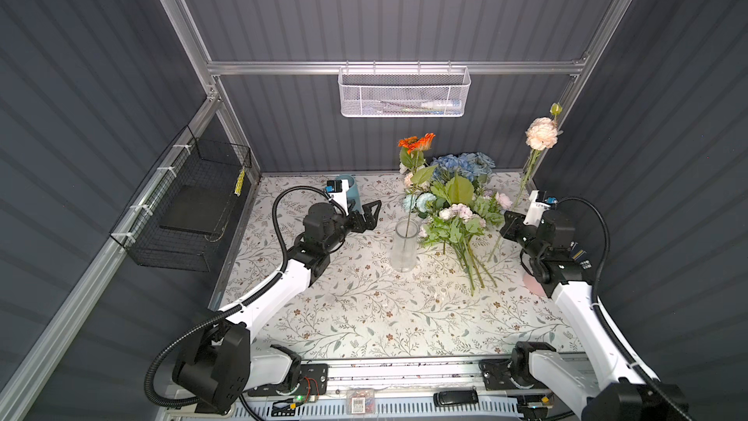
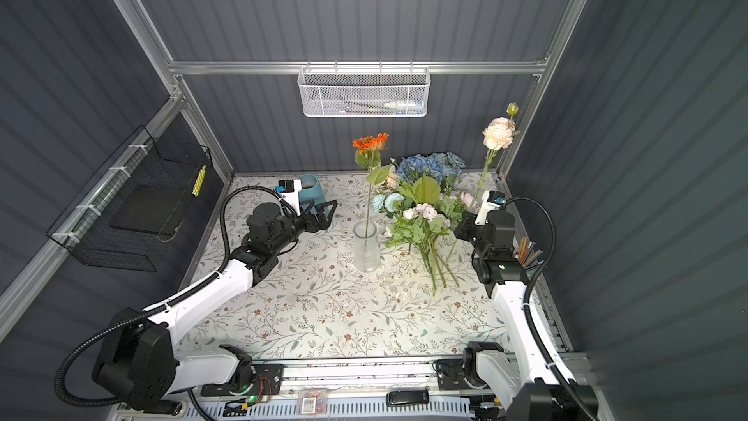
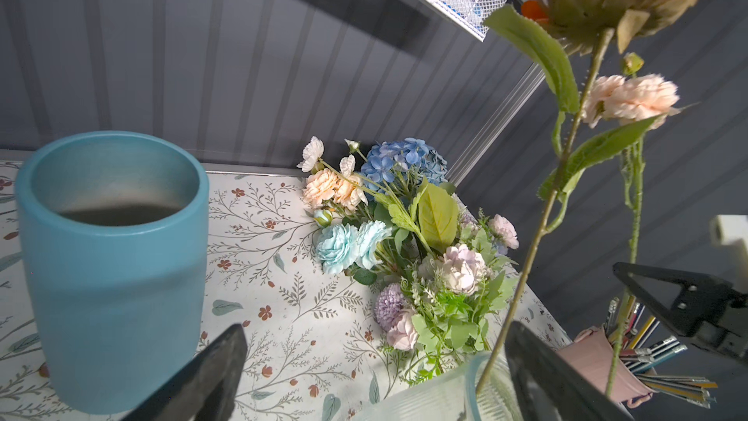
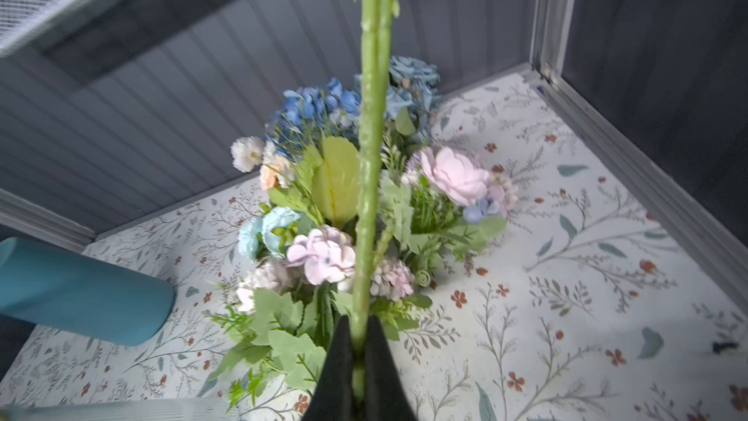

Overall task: Arrange the flowers into the vase
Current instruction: 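Pinch a peach rose stem and pull it upward with the right gripper, then carry the peach rose over the glass vase toward the left gripper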

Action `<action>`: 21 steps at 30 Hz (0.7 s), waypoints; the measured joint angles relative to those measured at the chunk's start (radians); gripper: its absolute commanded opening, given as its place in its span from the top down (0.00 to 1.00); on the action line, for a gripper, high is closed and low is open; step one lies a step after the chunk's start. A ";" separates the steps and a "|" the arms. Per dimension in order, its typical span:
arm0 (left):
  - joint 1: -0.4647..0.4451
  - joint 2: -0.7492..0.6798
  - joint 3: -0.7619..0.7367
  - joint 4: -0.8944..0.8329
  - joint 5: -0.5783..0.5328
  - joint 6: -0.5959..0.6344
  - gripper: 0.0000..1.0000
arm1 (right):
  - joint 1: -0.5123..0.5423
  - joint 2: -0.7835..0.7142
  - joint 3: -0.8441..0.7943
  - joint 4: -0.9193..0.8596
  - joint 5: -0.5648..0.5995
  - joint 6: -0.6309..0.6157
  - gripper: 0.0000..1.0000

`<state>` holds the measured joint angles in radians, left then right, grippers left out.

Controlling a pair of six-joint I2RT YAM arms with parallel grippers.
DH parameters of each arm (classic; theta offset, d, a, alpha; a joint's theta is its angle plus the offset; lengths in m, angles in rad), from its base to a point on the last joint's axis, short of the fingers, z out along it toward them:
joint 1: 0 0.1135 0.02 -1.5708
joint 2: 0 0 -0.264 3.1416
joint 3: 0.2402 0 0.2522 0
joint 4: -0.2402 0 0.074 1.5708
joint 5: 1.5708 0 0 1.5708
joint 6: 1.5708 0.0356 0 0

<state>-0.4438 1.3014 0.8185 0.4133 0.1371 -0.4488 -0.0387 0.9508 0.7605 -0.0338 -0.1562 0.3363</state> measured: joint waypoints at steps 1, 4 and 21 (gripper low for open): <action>0.012 -0.002 -0.005 0.003 0.006 -0.007 0.01 | 0.001 -0.012 0.020 -0.006 -0.028 -0.001 1.00; 0.047 -0.004 -0.021 0.013 0.021 -0.031 0.01 | 0.018 -0.041 0.076 -0.022 -0.118 0.003 1.00; 0.214 -0.006 -0.092 0.112 0.135 -0.222 0.01 | 0.475 0.084 0.364 0.035 -0.217 -0.100 1.00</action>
<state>-0.2298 1.2957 0.7261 0.5255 0.2726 -0.6708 0.4358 1.0348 1.1244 0.0017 -0.3729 0.2359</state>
